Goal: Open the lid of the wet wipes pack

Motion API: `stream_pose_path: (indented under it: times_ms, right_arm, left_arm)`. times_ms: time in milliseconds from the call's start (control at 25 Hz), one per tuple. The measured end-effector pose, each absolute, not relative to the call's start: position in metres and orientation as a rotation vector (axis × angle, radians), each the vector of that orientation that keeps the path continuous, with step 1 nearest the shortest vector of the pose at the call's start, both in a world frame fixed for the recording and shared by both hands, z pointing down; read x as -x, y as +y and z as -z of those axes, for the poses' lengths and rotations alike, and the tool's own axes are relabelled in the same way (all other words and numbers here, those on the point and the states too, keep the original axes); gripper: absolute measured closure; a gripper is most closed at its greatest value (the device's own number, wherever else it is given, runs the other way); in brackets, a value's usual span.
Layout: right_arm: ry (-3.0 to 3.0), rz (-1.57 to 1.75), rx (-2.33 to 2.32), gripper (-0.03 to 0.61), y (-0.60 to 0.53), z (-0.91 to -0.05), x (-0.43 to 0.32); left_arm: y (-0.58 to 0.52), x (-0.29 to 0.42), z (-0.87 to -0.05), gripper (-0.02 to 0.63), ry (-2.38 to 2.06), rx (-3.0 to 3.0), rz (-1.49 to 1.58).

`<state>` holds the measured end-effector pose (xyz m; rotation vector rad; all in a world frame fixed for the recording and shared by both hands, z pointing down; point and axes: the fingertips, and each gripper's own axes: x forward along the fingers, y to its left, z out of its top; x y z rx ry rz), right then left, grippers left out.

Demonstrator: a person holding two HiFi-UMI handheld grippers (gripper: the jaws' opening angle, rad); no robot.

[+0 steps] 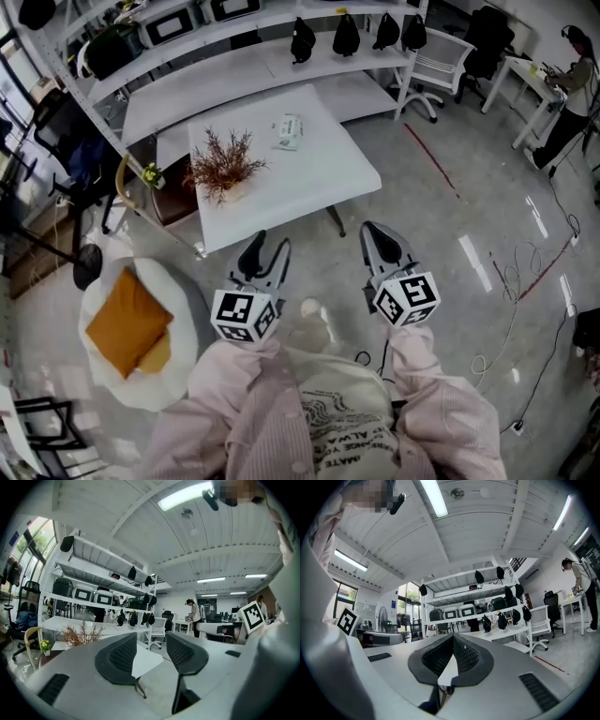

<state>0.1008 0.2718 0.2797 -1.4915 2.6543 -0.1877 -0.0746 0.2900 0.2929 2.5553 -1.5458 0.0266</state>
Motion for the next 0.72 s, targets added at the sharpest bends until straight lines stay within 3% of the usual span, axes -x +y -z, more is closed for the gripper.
stream_pose_path:
  times_ms: [720]
  right_arm:
    - [2.674, 0.294, 1.525, 0.580, 0.116, -0.306, -0.097]
  left_arm:
    - [0.124, 0.068, -0.313, 0.436, -1.465, -2.532, -0.055]
